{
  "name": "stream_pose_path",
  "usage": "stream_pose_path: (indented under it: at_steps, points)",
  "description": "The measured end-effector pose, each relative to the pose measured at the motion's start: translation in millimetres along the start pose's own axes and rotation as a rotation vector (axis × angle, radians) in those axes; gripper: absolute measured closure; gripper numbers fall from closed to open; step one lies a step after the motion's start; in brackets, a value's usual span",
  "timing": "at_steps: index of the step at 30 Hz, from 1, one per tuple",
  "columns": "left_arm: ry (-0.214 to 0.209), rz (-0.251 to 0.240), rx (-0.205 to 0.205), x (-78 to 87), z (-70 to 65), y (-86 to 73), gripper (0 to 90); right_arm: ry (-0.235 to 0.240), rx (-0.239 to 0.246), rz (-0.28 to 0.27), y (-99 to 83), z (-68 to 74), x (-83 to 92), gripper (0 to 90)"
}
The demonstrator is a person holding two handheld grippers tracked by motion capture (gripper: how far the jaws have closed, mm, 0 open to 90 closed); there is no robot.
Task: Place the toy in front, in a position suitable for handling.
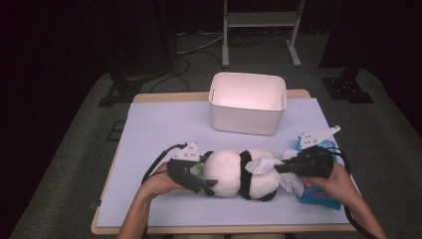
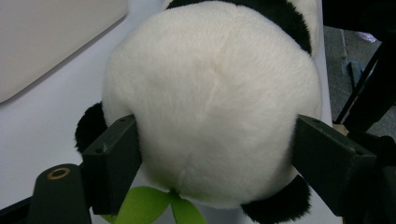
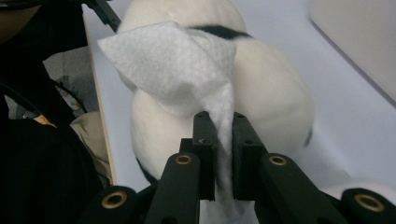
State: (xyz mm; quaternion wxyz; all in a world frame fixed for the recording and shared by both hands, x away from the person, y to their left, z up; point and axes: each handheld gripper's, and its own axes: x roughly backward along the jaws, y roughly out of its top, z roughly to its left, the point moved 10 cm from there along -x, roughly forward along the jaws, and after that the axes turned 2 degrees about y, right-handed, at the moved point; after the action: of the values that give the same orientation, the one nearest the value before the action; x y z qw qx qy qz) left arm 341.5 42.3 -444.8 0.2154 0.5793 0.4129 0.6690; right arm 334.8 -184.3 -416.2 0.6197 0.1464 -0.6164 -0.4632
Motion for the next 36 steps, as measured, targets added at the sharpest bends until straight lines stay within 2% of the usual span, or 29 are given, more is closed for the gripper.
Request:
stream_pose_path:
  at_steps: [5, 10, 14, 22, 30, 34, 36]
  points:
    - [0.007, 0.006, -0.006, 0.1, -1.3, 1.7, 18.8, 0.021, 0.064, 0.030, 19.2, 15.4, -15.5, 81.7]
    - [0.009, 0.006, -0.011, -0.1, -2.2, 3.7, 18.8, 0.053, 0.089, 0.053, 29.0, 25.1, -32.2, 81.7]
    - [0.008, 0.004, -0.007, -0.1, -1.1, 3.0, 18.8, 0.051, 0.099, 0.065, 31.9, 27.2, -36.0, 81.7]
    - [-0.003, -0.004, -0.002, -1.6, -2.7, 4.3, 18.2, 0.032, 0.074, 0.067, 13.3, 18.5, -24.2, 82.7]
    - [-0.016, -0.008, 0.015, -1.2, -1.6, 3.5, 10.2, 0.042, 0.037, 0.044, -2.9, 13.6, -17.6, 83.3]
    - [-0.039, 0.004, 0.029, -4.9, -2.0, 0.0, 8.4, 0.035, 0.022, 0.037, -9.2, 11.4, -13.4, 83.5]
    - [-0.058, -0.009, 0.041, -7.4, -3.3, 1.0, 8.4, 0.035, 0.017, 0.036, -12.3, 10.5, -11.6, 83.5]
